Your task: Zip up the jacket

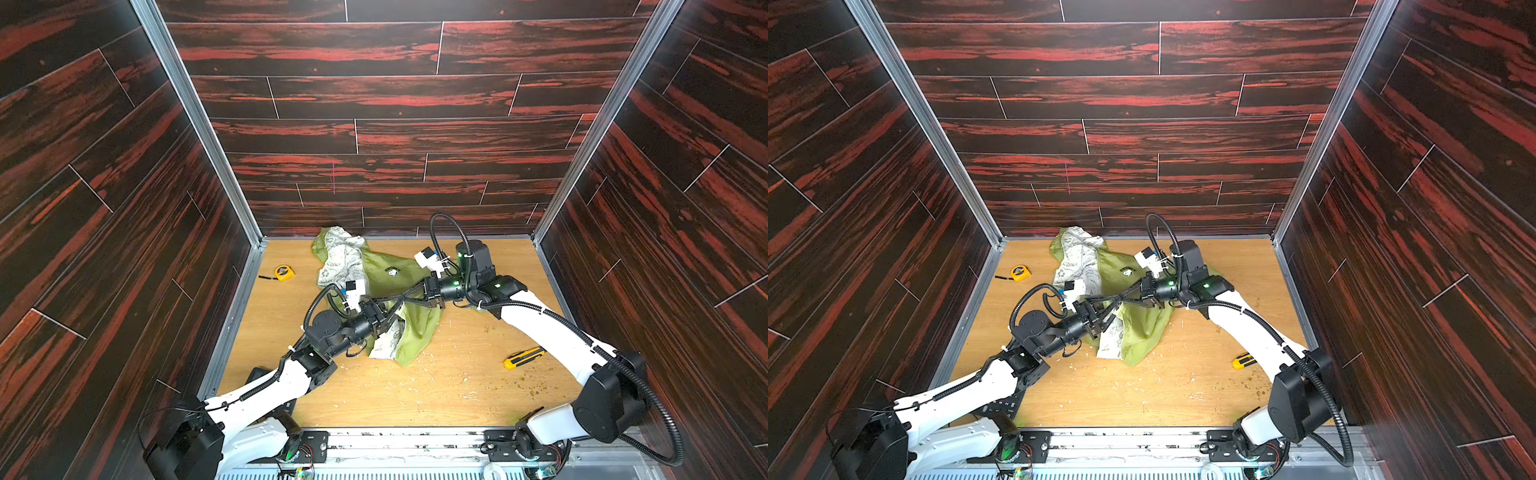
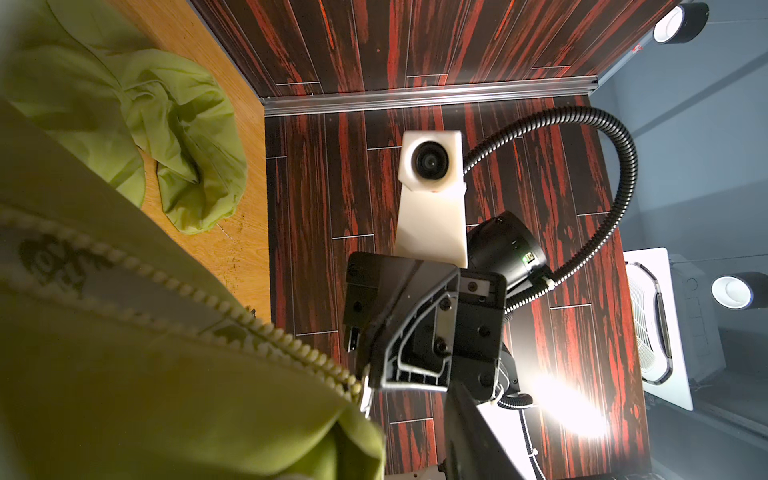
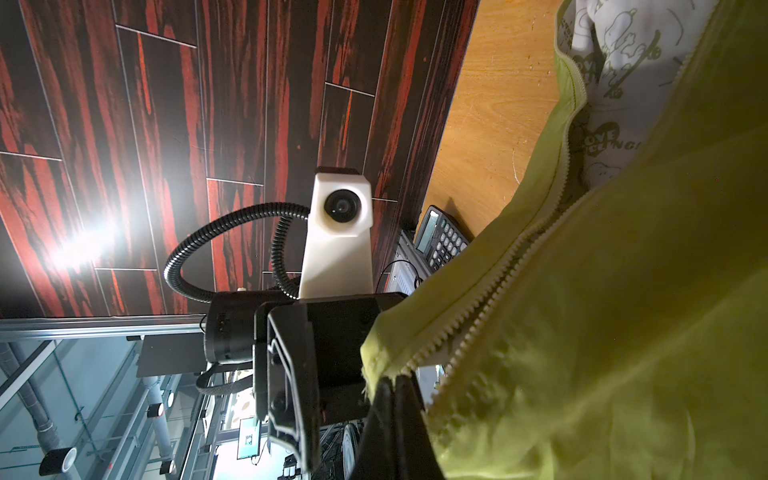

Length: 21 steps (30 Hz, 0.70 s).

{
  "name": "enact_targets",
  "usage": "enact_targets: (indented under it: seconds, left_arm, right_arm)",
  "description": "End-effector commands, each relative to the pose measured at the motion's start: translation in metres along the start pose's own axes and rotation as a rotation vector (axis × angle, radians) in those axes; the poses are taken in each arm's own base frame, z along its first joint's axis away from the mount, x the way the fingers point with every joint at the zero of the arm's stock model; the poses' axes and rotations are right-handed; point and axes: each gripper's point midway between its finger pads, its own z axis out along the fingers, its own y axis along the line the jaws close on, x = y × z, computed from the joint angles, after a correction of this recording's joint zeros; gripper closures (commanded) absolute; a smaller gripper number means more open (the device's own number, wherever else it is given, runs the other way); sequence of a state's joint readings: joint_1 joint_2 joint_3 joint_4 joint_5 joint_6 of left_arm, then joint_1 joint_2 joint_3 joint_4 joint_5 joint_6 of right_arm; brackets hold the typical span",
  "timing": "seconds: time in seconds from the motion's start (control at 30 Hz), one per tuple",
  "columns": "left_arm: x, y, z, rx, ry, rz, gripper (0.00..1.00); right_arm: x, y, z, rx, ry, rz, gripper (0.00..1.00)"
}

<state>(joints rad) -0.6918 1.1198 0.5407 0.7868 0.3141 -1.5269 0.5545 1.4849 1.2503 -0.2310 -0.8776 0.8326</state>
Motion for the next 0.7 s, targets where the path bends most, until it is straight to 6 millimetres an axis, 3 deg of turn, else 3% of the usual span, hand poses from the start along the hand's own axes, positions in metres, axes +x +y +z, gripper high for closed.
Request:
enact_targets:
  seconds: [0.0,0.33,0.67]
  left_arm:
    - [-0.002,-0.017,-0.002,0.046,-0.012,0.016,0.6]
    - [-0.001,-0.001,-0.008,-0.062,-0.014,0.046,0.6]
    - [0.005,0.003,0.007,-0.099,0.054,0.058,0.67]
  right_arm:
    - [-0.001,0.015,-0.005,-0.008,-0.005,-0.038,1.0]
    - [-0.01,0.01,-0.005,0.03,-0.045,-0.004,1.0]
    - [-0.012,0.01,-0.004,0.032,-0.056,0.007,1.0]
